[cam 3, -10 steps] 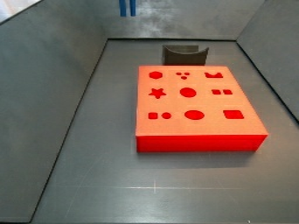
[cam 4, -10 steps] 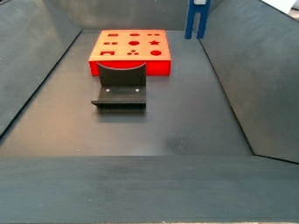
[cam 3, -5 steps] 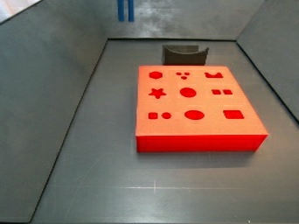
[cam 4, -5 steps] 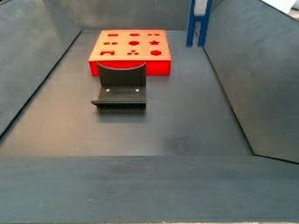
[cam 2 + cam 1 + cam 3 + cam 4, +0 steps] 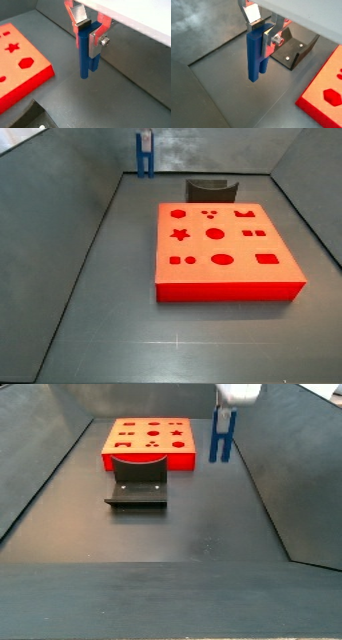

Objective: Pick up the square-circle object. Move up. Rotate the square-circle object. Move to above the board. Insert the square-circle object.
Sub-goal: Rotate the square-circle object.

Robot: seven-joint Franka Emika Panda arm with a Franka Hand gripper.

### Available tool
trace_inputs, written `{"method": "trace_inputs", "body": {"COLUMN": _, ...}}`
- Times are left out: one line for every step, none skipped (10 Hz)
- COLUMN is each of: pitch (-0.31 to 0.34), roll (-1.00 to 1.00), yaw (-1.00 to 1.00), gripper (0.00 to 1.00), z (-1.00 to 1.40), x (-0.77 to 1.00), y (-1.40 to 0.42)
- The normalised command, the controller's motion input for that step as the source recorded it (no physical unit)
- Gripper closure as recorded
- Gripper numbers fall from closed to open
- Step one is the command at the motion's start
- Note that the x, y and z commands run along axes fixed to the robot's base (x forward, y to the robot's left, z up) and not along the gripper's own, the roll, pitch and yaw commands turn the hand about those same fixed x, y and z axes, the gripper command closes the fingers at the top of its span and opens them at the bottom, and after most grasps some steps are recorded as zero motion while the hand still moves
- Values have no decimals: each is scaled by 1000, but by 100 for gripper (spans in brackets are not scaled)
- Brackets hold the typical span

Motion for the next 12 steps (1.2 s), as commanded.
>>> {"method": "trace_inputs", "body": {"pitch": -39, "roll": -58, "yaw": -41, "gripper": 100, "z": -1000, "x": 28, "y": 5}}
{"method": "trace_inputs", "body": {"pitch": -40, "roll": -63, "yaw": -38, "gripper": 100, "z": -1000, "x": 28, "y": 4}}
{"method": "trace_inputs", "body": {"pitch": -44, "roll": -76, "yaw": -32, "gripper": 100, "z": -1000, "x": 30, "y": 4}}
{"method": "trace_inputs", "body": {"pitch": -47, "roll": -83, "yaw": -28, "gripper": 100, "z": -951, "x": 33, "y": 4}}
{"method": "trace_inputs", "body": {"pitch": -48, "roll": -90, "yaw": -24, "gripper": 100, "z": -808, "x": 31, "y": 3}}
{"method": "trace_inputs", "body": {"pitch": -45, "roll": -99, "yaw": -20, "gripper": 100, "z": -621, "x": 29, "y": 2}}
{"method": "trace_inputs", "body": {"pitch": -44, "roll": -106, "yaw": -17, "gripper": 100, "z": -481, "x": 31, "y": 3}}
{"method": "trace_inputs", "body": {"pitch": -42, "roll": -112, "yaw": -14, "gripper": 100, "z": -345, "x": 34, "y": 4}}
{"method": "trace_inputs", "body": {"pitch": -37, "roll": -116, "yaw": -12, "gripper": 100, "z": -258, "x": 35, "y": 3}}
{"method": "trace_inputs", "body": {"pitch": -37, "roll": -116, "yaw": -12, "gripper": 100, "z": -258, "x": 35, "y": 3}}
{"method": "trace_inputs", "body": {"pitch": -25, "roll": -117, "yaw": -13, "gripper": 100, "z": -256, "x": 22, "y": 1}}
{"method": "trace_inputs", "body": {"pitch": -27, "roll": -117, "yaw": -13, "gripper": 100, "z": -254, "x": 27, "y": 0}}
